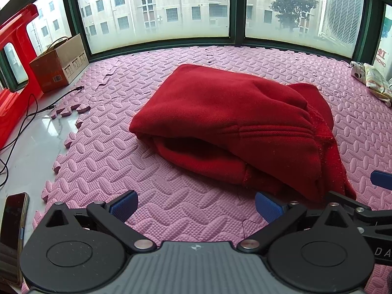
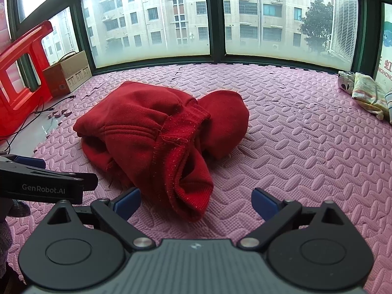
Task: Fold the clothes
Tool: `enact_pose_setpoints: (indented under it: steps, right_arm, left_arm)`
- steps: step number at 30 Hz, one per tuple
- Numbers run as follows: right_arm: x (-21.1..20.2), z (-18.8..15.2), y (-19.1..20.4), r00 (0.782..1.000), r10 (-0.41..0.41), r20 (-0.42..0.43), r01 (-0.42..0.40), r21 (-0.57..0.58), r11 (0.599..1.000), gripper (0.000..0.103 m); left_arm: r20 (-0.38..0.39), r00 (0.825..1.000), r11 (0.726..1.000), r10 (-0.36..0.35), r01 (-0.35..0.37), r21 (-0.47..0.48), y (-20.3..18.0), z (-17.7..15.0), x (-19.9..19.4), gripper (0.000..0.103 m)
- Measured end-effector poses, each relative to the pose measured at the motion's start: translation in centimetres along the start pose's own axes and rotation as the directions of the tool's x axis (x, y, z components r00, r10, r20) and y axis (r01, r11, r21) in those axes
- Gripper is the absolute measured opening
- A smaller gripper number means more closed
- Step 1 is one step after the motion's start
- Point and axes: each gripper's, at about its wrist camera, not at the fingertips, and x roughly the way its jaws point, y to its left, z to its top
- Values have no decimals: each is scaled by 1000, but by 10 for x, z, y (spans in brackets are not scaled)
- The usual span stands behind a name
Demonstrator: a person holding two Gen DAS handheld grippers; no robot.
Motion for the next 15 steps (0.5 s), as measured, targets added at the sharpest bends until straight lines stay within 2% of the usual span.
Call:
enact_pose_setpoints:
  steps: [9,15]
  right_arm:
    - [7,12,2,1000,15,1,-15,-4,1000,89]
    - [13,25,-1,998,64,2,-64,23,998,82]
  left_arm:
    - [28,1000,1000,9,-9,-5,9,13,-4,103]
    - [56,998,1000,5,-5,-3,13,26,-9,103]
